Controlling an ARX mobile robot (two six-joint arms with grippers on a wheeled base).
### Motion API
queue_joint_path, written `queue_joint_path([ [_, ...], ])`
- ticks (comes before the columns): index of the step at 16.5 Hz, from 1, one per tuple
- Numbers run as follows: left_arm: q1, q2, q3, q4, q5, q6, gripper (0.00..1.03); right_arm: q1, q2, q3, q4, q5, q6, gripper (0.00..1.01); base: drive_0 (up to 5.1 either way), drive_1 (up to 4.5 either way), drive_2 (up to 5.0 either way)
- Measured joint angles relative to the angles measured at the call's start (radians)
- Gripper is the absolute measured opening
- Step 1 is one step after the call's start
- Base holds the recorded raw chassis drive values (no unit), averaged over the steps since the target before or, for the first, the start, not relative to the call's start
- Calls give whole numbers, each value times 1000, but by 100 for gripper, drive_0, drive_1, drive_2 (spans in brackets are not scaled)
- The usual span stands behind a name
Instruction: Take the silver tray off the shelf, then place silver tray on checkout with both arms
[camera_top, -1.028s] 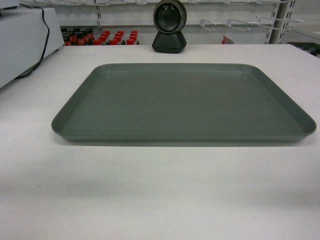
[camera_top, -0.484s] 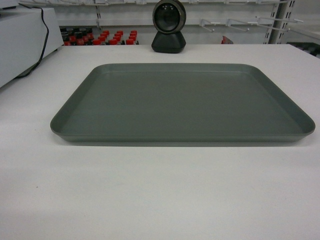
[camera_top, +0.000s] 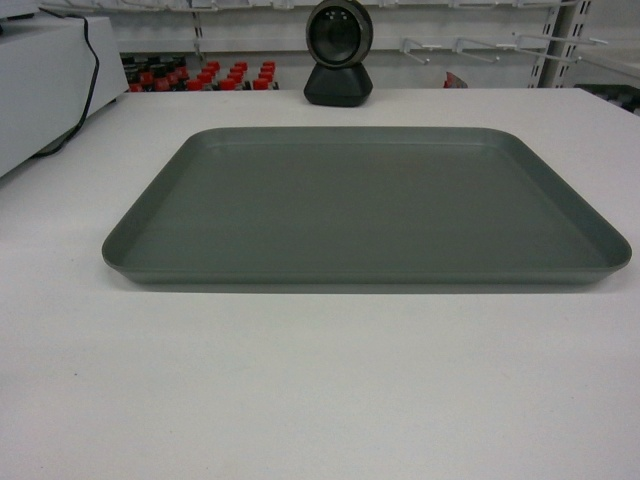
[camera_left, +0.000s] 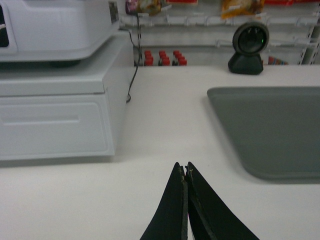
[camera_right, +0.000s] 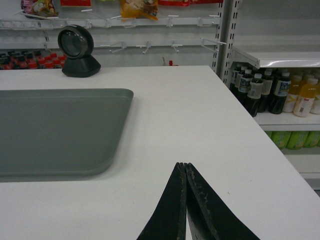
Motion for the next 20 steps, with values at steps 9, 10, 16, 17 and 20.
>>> queue_joint_path([
  [9,0,-164,-22,-142,0,0,1,0,-129,-37,-77,0,0,2,0,0,0],
  [10,0,-184,-22,-157,0,0,1,0,-146,-37,-100,0,0,2,0,0,0],
  [16,0,-347,-21,-379,4,1,1,0,-306,-36,-264,0,0,2,0,0,0],
  [17,0,-390,-21,-366,1,1,1,0,-305,-36,-259,0,0,2,0,0,0],
  [20,0,-388,-21,-385,0,1,1,0,-305,-36,-261,0,0,2,0,0,0],
])
